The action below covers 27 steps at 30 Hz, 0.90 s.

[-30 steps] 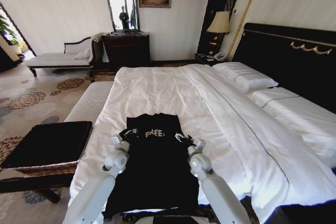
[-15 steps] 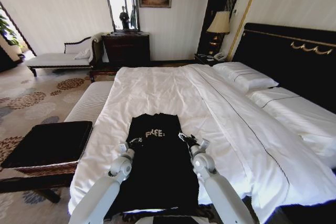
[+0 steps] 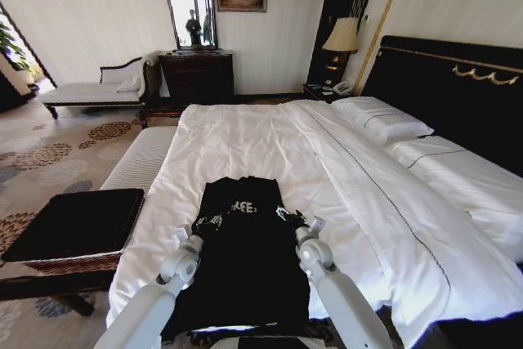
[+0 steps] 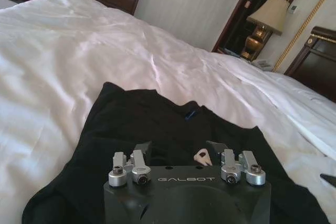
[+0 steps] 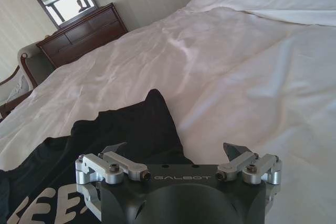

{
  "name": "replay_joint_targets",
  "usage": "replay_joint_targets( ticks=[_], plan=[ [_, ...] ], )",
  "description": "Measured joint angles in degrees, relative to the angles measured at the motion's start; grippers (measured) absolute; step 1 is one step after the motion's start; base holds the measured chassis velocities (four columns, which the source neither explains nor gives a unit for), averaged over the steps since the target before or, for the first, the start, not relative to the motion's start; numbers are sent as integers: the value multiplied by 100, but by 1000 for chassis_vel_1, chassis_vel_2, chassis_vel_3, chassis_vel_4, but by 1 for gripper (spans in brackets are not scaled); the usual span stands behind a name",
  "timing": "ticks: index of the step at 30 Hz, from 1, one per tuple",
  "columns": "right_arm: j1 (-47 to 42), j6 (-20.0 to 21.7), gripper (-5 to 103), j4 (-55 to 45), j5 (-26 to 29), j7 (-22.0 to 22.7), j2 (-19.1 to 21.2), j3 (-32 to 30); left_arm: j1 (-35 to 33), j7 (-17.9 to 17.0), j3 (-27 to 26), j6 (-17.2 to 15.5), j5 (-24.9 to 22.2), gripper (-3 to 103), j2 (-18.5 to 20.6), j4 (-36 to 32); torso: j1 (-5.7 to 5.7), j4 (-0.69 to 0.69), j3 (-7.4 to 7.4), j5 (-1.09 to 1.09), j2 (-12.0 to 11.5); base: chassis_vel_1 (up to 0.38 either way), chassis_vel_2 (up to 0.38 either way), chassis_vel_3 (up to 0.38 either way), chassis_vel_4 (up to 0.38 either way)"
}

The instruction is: Fold the clothes on the bed and place them into the basket.

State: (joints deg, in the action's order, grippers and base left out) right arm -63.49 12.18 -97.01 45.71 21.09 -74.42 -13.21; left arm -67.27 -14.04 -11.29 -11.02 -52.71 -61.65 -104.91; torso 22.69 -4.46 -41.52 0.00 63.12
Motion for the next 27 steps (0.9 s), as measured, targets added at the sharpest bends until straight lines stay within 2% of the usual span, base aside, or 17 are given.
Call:
replay_joint_targets(
  ticks=[1, 2, 4, 5, 7, 8, 10, 11, 15, 16, 20, 23, 24, 27],
  plan=[
    [-5, -2, 100, 0, 0, -3, 0, -1, 39, -26, -30, -6, -95, 70, 11, -7, 0, 0, 0, 0, 0, 0, 0, 0, 0],
    [-9, -3, 100, 0, 0, -4, 0, -2, 89, -55, -62, -7, -161, 70, 19, -7, 0, 0, 0, 0, 0, 0, 0, 0, 0],
    [-14, -4, 100, -7, 0, -4, -4, -1, 202, -106, -130, -7, -276, 81, 25, 15, 0, -1, 0, 0, 0, 0, 0, 0, 0],
    [-14, -4, 100, -7, 0, -4, -4, -1, 202, -106, -130, -7, -276, 81, 25, 15, 0, -1, 0, 0, 0, 0, 0, 0, 0],
    [-17, -4, 100, -23, 0, -4, -6, -2, 347, -156, -181, -7, -384, 92, 30, 93, 0, 0, 0, 0, 0, 0, 0, 0, 0],
    [-22, -4, 100, -31, 1, -1, -6, -3, 465, -207, -202, -3, -446, 92, 27, 193, 0, 0, 0, 0, 0, 0, 0, 0, 0],
    [-43, -4, 100, -41, -1, 2, 0, -5, 742, -271, -207, 13, -483, 99, -18, 558, 0, 0, 0, 0, 0, 0, 0, 0, 0],
    [-43, -4, 100, -41, -1, 2, 0, -5, 742, -271, -207, 13, -483, 99, -18, 558, 0, 0, 0, 0, 0, 0, 0, 0, 0],
    [-91, -4, 100, -52, -29, 12, -3, -4, 1331, -239, -98, 65, -368, 100, -196, 1484, 1, -1, -1, 0, -1, 0, 0, 0, 0],
    [-91, -4, 100, -52, -29, 12, -3, -4, 1331, -239, -98, 65, -368, 100, -196, 1484, 1, -1, -1, 0, -1, 0, 0, 0, 0],
    [-104, -4, 100, -76, -34, 27, 11, -10, 1673, 43, 66, 149, 0, 100, -314, 2160, 1, 0, -1, 0, 0, 0, 0, 0, 0],
    [-83, -4, 100, -77, -12, 29, 33, -16, 1792, 144, 127, 180, 136, 100, -350, 2402, 1, 1, -1, 0, 0, 0, 0, 0, 0],
    [-67, -4, 100, -75, 1, 29, 40, -16, 1858, 179, 146, 196, 187, 103, -369, 2516, 1, 1, -1, -1, 0, 0, 0, 0, 0],
    [-35, -4, 100, -64, 25, 30, 45, -10, 2047, 241, 188, 233, 322, 98, -412, 2805, 1, 0, -1, 0, -1, 0, 0, 0, 0]
  ],
)
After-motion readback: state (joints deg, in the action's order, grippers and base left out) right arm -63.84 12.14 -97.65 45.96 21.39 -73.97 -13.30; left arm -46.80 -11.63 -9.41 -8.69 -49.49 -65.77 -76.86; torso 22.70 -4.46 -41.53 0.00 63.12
